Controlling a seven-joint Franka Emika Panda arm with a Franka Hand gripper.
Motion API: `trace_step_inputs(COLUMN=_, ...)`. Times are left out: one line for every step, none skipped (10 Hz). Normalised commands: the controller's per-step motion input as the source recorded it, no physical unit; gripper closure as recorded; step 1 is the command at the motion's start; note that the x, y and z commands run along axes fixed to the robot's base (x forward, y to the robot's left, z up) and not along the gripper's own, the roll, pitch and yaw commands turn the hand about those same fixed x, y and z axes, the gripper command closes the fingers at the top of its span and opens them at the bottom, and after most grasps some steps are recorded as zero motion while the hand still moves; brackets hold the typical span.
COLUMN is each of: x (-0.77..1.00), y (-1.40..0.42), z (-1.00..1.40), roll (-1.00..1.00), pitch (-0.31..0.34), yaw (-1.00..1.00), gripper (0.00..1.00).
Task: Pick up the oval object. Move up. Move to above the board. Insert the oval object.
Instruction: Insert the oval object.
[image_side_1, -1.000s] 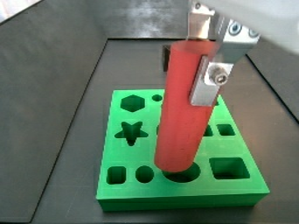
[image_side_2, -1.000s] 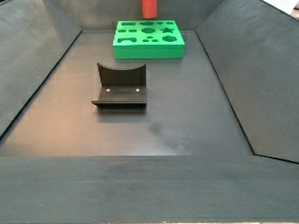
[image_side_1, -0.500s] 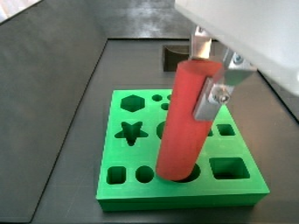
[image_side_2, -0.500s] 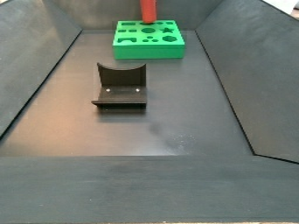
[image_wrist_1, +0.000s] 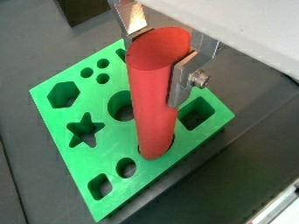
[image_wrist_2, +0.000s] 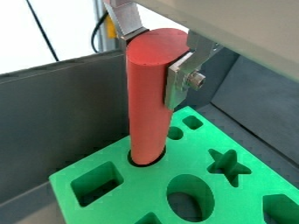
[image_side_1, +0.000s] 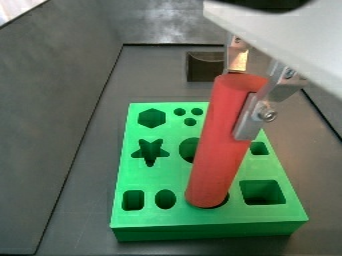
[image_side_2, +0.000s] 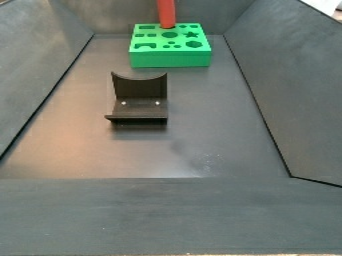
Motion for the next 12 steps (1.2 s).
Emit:
trace_step_inputs(x=1.00, y=0.00, z=-0.04, roll=0.08, pitch=0.166, yaw=0.25, gripper=1.00)
trace_step_inputs(x=0.37, y=0.00, z=-0.32, roll=0.06, pitch=0.083, yaw=-0.14, gripper=1.00)
trace_step_inputs(x=0.27, y=0.01, z=-0.57, roll=0.05, pitch=0.134, yaw=-0.39, gripper=1.00)
trace_step_inputs(x=0.09, y=0.04, z=-0.67, roll=0.03, pitch=0.100, yaw=-0.70, gripper=1.00)
trace_step_inputs(x=0.00, y=0.06, z=-0.62, roll=0.00, pitch=0.106, yaw=-0.87, gripper=1.00)
trace_step_inputs(x=-0.01, y=0.00, z=-0.57, roll=0.00, pitch=0.087, yaw=-1.00, gripper=1.00)
trace_step_inputs(x=0.16, y=0.00, z=-0.28, roll=0.00, pitch=0.104, yaw=-0.55, gripper=1.00)
trace_step_inputs(x=0.07, y=0.00, z=0.00, roll=0.00, pitch=0.030, yaw=0.00, gripper=1.00)
trace_step_inputs(x=0.01, y=-0.03, z=-0.16, roll=0.09, pitch=0.021, yaw=-0.04, gripper=1.00)
trace_step_inputs(x=0.06, y=-0.33, z=-0.19, roll=0.06, pitch=0.000, yaw=-0.09, gripper=1.00)
trace_step_inputs(x=0.00, y=-0.21, z=-0.15, roll=0.05, pitch=0.000, yaw=-0.09, gripper=1.00)
trace_step_inputs(x=0.01, y=-0.08, z=-0.10, roll=0.01, pitch=0.003, yaw=-0.05, gripper=1.00)
